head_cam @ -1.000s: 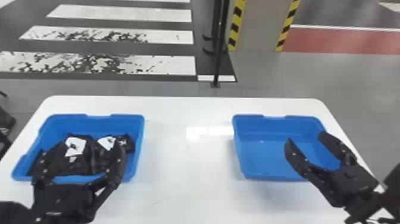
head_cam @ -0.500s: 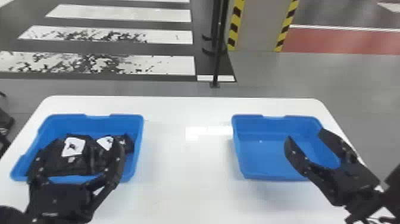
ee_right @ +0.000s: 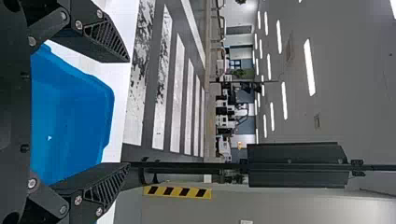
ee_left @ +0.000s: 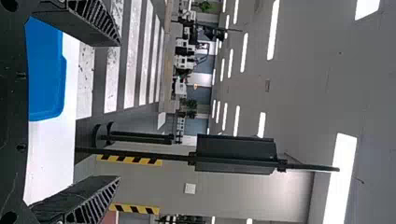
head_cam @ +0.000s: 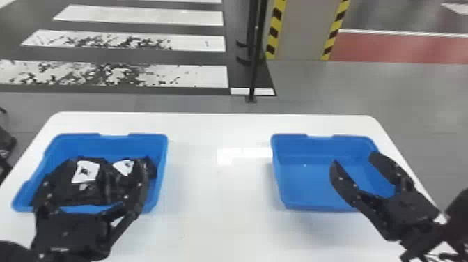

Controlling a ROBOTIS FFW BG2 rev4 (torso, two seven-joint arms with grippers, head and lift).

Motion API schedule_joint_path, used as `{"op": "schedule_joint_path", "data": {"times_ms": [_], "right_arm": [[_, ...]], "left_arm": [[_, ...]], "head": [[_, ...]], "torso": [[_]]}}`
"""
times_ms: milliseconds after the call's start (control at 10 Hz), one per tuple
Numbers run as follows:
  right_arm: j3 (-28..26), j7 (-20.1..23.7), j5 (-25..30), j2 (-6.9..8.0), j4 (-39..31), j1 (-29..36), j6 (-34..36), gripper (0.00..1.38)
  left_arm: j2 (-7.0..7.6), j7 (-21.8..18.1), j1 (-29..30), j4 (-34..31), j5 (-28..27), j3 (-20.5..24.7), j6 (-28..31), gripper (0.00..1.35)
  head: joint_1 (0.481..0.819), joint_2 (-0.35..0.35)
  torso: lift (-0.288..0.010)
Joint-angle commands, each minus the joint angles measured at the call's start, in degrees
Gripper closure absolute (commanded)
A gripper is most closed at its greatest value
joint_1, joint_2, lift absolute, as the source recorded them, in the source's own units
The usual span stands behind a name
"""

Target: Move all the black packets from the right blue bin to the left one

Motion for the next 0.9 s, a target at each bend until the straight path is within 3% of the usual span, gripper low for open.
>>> {"op": "schedule_joint_path", "data": {"times_ms": [0,800], "right_arm": [[0.33,0.00,-0.08,-0.14,0.22,-0.32,-0.14,0.25],[1.02,0.00,-0.54,-0.31,1.63,-0.46,-2.39,0.25]], "left_arm": [[0.13,0.00,-0.05,-0.05,0.00,-0.26,-0.17,0.00],[0.22,0.00,0.09,-0.05,-0.57,0.08,-2.00,0.00]], "head": [[0.695,-0.076],[0.695,-0.068]], "torso": [[-0.140],[-0.140]]}}
